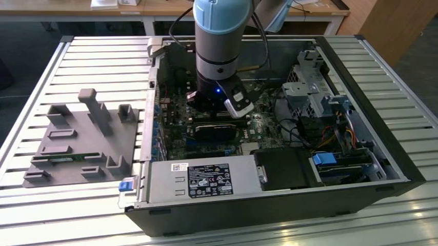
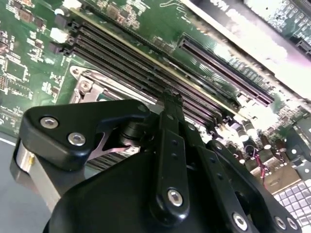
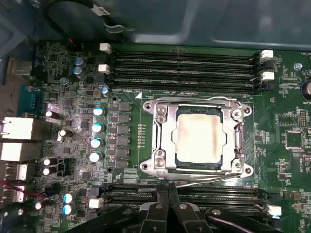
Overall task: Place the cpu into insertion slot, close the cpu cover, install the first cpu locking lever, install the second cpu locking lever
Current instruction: 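Install the second cpu locking lever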
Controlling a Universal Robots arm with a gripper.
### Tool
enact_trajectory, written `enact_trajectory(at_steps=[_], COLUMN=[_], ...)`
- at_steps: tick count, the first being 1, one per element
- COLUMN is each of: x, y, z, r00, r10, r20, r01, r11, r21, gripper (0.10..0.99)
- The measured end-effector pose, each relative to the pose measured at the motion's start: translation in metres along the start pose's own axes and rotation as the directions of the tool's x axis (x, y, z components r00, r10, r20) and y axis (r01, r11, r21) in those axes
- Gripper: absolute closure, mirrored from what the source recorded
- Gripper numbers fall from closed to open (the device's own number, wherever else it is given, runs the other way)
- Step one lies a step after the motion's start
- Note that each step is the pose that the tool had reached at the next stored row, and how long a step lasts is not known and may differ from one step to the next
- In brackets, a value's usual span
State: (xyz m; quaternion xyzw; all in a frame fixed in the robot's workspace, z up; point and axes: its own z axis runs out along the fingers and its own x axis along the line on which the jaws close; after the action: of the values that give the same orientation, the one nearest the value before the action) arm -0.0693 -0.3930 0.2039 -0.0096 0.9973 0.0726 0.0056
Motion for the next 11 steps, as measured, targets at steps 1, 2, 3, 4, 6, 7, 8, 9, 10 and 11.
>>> enact_trajectory(at_steps=[1, 2, 3, 4, 6, 7, 8, 9, 10, 11], x=[0.0010, 0.0020, 0.0029, 0.0037, 0.0059, 0.0069, 0.0080, 0.0089, 0.0093, 0.0095], y=[-0.0008, -0.0015, -0.0020, -0.0024, -0.0028, -0.0029, -0.0030, -0.0030, -0.0031, -0.0032], z=[0.0001, 0.0001, 0.0003, 0.0005, 0.0012, 0.0016, 0.0022, 0.0029, 0.0037, 0.0045], r00=[1.0000, 1.0000, 1.0000, 1.0000, 1.0000, 1.0000, 1.0000, 1.0000, 1.0000, 1.0000], r10=[0.000, 0.000, 0.000, 0.000, 0.000, 0.000, 0.000, 0.000, 0.000, 0.000], r20=[0.0001, 0.0002, 0.0003, 0.0004, 0.0006, 0.0006, 0.0006, 0.0007, 0.0009, 0.0008], r01=[0.000, 0.000, 0.000, 0.000, 0.000, 0.000, 0.000, 0.000, 0.000, 0.000], r11=[1.0000, 1.0000, 0.9999, 0.9998, 0.9996, 0.9995, 0.9995, 0.9994, 0.9993, 0.9992], r21=[-0.005, -0.010, -0.015, -0.020, -0.028, -0.030, -0.033, -0.035, -0.038, -0.040], gripper=[0.980, 0.980, 0.980, 0.980, 0.980, 0.980, 0.980, 0.980, 0.980, 0.980])
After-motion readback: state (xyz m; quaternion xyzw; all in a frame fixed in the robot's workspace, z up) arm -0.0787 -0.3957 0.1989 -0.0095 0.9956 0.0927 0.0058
